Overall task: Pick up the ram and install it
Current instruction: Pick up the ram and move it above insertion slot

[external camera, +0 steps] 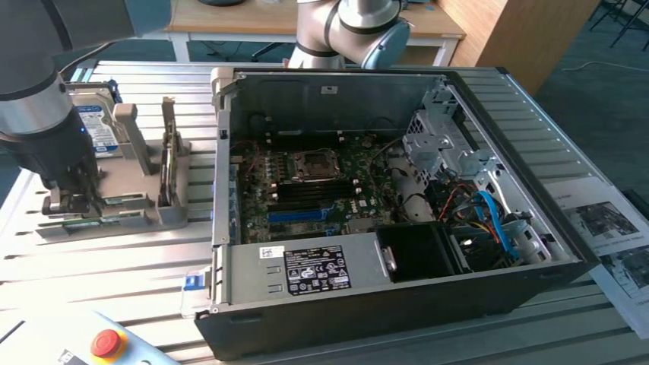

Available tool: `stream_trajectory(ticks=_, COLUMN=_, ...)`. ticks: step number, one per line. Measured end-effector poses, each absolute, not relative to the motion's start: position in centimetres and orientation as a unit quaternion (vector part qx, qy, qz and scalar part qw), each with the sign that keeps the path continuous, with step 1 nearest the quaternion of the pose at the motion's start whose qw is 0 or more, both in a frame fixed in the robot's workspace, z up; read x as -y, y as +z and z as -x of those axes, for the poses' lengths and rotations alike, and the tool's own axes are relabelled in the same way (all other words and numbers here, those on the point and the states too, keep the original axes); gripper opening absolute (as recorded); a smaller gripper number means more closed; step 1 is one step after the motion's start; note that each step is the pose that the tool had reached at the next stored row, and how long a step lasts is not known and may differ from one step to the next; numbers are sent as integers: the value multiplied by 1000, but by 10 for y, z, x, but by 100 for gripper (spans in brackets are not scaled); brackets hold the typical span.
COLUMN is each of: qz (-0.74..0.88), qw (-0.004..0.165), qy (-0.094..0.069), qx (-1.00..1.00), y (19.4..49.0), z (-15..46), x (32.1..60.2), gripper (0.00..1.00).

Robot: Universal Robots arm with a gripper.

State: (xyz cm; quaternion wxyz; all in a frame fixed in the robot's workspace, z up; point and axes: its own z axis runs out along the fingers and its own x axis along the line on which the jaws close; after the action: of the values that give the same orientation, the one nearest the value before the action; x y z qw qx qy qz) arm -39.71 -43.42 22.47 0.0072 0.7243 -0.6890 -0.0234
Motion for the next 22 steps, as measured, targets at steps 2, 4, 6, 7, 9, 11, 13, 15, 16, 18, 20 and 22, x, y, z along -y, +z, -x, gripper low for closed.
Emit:
stream_trajectory(ticks=2, qz=-724, qw=7, qy=-23, qx=689, y=223, z=397, x=434, gripper=24)
stream_trajectory(ticks=4, qz=-724, qw=7, qy=-23, qx=689, y=220, z=397, x=434, gripper=24)
stream_trajectory(ticks=6, qz=-724, qw=7, qy=-23, qx=689, y=218, z=397, x=434, gripper=24)
stream_trajectory(ticks=7, qz=-724, qw=7, qy=-23, qx=689, y=216, z=397, x=434, gripper=24)
stream_trajectory(ticks=9, qz=-724, qw=7, qy=-23, qx=689, y=214, z=397, x=434, gripper=24)
stream_trajectory(ticks=11, qz=-724, qw=7, qy=-23, qx=689, y=213, z=397, x=434, gripper=24)
stream_trajectory(ticks=13, qz=-724, qw=7, qy=-23, qx=689, y=213, z=397, x=434, gripper=24)
stream_trajectory(ticks=15, qz=-724, qw=7, qy=-23, qx=689, y=213, z=397, x=430, gripper=24)
stream_trajectory(ticks=16, qz=-724, qw=7, qy=-23, qx=689, y=212, z=397, x=427, gripper=24)
stream_trajectory(ticks=18, qz=-724, qw=8, qy=-23, qx=689, y=211, z=397, x=427, gripper=24)
stream_trajectory(ticks=20, qz=-724, qw=8, qy=-23, qx=689, y=211, z=397, x=427, gripper=24)
stream_trajectory(ticks=22, qz=-724, qw=8, qy=-23, qx=689, y=211, z=397, x=427, gripper=24)
